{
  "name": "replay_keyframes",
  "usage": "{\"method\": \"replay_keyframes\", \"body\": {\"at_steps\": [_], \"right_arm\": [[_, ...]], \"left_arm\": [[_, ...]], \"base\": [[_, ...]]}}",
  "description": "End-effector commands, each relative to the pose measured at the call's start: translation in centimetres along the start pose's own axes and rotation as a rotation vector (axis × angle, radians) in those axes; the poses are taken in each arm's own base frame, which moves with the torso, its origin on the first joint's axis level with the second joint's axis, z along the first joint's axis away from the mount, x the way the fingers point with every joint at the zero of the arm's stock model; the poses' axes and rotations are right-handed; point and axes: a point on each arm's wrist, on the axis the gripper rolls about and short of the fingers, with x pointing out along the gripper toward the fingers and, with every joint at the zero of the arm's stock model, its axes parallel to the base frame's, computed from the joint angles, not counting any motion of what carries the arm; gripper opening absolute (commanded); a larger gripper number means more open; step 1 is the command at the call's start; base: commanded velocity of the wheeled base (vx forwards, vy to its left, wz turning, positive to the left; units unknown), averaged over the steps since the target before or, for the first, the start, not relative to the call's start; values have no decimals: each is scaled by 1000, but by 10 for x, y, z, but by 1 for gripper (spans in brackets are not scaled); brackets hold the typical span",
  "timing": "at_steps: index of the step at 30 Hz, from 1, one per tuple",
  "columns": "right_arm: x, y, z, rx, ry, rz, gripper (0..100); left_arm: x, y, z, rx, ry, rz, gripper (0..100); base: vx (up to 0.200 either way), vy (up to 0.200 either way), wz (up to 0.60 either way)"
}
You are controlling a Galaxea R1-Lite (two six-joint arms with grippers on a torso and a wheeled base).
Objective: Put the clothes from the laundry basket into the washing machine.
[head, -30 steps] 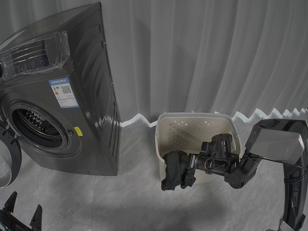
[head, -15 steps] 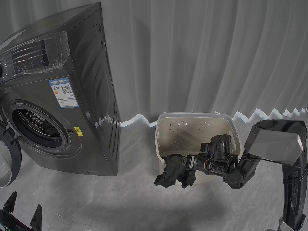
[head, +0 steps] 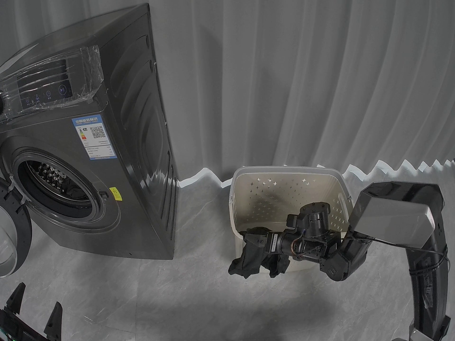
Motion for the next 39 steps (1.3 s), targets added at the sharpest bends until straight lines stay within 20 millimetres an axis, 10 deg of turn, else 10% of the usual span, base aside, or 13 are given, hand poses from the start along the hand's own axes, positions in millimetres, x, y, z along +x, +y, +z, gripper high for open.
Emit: {"method": "replay_keyframes", "body": {"at_steps": [1, 2, 3, 17, 29, 39], "right_arm": [[7, 0, -6, -3, 4, -3, 100], [6, 0, -5, -3, -1, -10, 100], [6, 0, -4, -3, -5, -14, 0], [-11, 3, 10, -3, -68, -3, 0], [-111, 65, 63, -167, -396, 54, 0], [-162, 74, 94, -392, -642, 33, 0]], "left_arm": [[0, 0, -5, 1, 0, 0, 100], [0, 0, -5, 1, 0, 0, 100], [0, 0, -5, 1, 0, 0, 100], [0, 0, -5, 1, 0, 1, 100], [0, 0, -5, -2, 0, 0, 100], [0, 0, -5, -1, 0, 0, 100]], "base": [[0, 0, 0], [0, 0, 0], [0, 0, 0], [0, 0, 0], [0, 0, 0], [0, 0, 0]]}}
